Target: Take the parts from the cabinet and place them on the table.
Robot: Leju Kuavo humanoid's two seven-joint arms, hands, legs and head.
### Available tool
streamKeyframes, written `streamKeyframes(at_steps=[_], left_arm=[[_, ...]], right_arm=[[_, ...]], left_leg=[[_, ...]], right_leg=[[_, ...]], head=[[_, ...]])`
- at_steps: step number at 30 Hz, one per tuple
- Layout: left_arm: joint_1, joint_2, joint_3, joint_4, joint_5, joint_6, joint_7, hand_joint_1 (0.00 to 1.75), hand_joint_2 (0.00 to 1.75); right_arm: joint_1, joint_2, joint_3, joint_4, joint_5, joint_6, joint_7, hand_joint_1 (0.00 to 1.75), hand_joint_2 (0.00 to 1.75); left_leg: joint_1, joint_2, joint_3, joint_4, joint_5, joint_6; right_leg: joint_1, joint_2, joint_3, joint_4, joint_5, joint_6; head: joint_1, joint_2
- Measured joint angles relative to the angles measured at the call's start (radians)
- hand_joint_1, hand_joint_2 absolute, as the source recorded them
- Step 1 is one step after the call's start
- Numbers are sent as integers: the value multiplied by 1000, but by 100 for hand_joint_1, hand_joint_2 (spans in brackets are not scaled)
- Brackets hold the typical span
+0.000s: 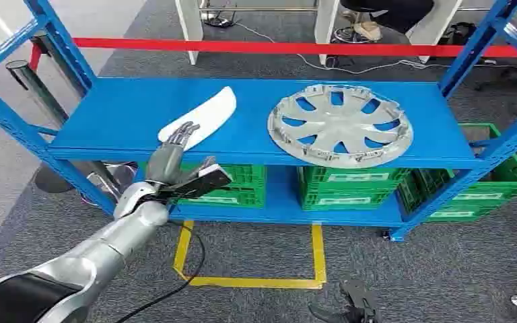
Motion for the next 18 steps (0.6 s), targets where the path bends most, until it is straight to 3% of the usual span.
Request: streamKeyframes(at_steps=[6,9,10,11,12,14,15,16,17,18], left_arm=[[3,3,0,0,6,2,0,0,0],[1,4,0,0,6,2,0,0,0],[2,3,0,-4,6,3,0,0,0],[0,2,0,-5,6,4,0,0,0],[-3,2,0,-5,6,3,0,0,0],[2,2,0,-5,7,3,0,0,0],[6,2,0,-5,7,3,0,0,0],[9,2,0,-5,7,3,0,0,0],[11,2,0,-5,8,4,0,0,0],[10,2,0,-5,9,4,0,0,0]], right_arm=[[0,1,0,0,0,0,0,0,175],[-1,3,0,0,0,0,0,0,175],[-1,3,-1,-3,1,0,0,0,175],[-2,3,-1,-4,1,0,-1,0,175],[-3,3,-2,-4,1,0,-1,0,175],[0,3,-2,-4,2,0,-1,0,175],[3,3,-3,-4,2,-1,0,0,175],[4,3,-3,-4,3,-1,0,0,175],[4,3,-4,-4,3,-2,-1,0,175],[3,3,-4,-5,3,-3,-1,0,175]], left_leg=[[-1,0,-9,11,-3,5],[-3,0,-11,2,3,18],[9,1,1,-20,13,25],[9,2,5,-28,15,30],[9,2,4,-28,16,31],[8,3,3,-27,13,34],[9,2,4,-26,11,32],[11,1,8,-26,7,28],[13,-1,13,-25,2,24],[17,-2,19,-21,-6,17]], right_leg=[[-1,0,-4,0,3,5],[-2,0,-2,-9,10,17],[-3,0,-13,-7,1,19],[-1,-1,-23,16,-11,20],[-2,0,-58,78,-38,21],[-6,0,-162,260,-98,28],[-7,0,-202,316,-101,30],[-10,0,-215,313,-75,33],[-13,-1,-203,265,-29,36],[-17,-2,-172,181,31,39]], head=[[0,0],[-1,0],[0,0],[2,0],[4,0],[3,0],[5,0],[5,0],[5,0],[4,0]])
